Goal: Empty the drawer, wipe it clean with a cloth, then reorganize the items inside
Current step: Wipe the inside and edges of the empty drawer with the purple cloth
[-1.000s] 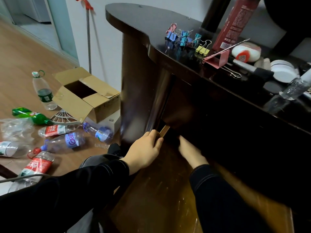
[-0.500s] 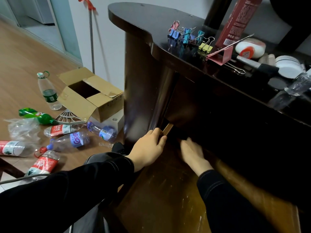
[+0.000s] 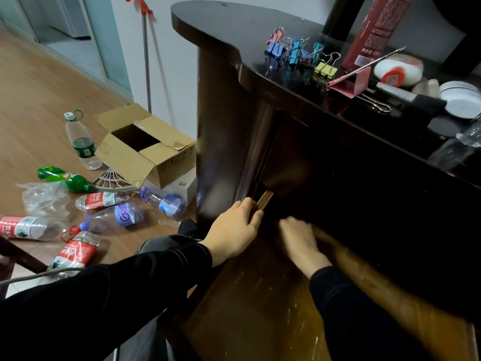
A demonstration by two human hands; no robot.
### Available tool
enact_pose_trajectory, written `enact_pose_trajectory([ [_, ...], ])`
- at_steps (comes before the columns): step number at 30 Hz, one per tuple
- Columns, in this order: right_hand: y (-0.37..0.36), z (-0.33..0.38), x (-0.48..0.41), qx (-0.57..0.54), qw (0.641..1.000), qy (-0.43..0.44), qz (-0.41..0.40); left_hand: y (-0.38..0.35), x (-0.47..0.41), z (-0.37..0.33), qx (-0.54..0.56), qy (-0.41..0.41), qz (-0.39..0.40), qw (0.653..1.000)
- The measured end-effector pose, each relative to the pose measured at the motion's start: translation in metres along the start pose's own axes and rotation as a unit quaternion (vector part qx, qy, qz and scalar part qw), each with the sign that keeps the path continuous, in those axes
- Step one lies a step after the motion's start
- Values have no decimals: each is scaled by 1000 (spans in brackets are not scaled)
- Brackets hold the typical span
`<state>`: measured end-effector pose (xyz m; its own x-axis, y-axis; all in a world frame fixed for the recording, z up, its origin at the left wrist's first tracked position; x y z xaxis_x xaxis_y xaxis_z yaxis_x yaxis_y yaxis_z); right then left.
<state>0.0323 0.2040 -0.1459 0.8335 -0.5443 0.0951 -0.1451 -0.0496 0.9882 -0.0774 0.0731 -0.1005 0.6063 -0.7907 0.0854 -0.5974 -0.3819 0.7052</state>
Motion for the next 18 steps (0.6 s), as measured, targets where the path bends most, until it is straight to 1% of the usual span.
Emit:
enact_pose_trajectory([
  [2, -7, 8, 16, 6, 998, 61, -11, 0, 0, 0, 1, 0, -1, 1000],
  [3, -9, 4, 18, -6, 998, 64, -11, 0, 0, -1, 0, -2, -2, 1000],
  [4, -8, -2, 14, -18, 998, 58, -11, 0, 0, -1, -2, -3, -2, 1000],
  [7, 2, -23, -7, -84, 996, -32, 10, 2, 1, -2, -6, -3, 5, 1000],
  [8, 6, -25, -11, -88, 995, -40, 12, 2, 2, -3, -8, -3, 8, 1000],
  [11, 9, -8, -7, -64, 998, -26, 14, 3, 3, -3, -14, -1, 10, 1000],
  [13, -2, 11, 10, -35, 999, 30, 10, 2, 2, -3, -13, 0, 3, 1000],
  [15, -8, 11, 19, -34, 998, 50, 15, 2, 2, -3, -13, 2, 1, 1000],
  [16, -8, 4, 14, -24, 999, 43, 16, 2, 1, -3, -13, 1, 1, 1000],
  [18, -1, -10, -1, -33, 999, -9, 28, 2, 1, -3, -11, 0, 5, 1000],
])
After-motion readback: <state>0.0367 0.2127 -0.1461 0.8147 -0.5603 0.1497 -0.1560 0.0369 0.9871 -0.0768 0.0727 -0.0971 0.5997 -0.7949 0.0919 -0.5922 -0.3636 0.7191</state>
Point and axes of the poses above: each hand's wrist, its own x-axis away from the middle knuckle, its own y-axis out of the back of the hand, z = x × y, the point moved 5 cm from there along -x, towards the middle knuckle, and after that the axes turned 9 degrees about y, right-handed, at the moved point
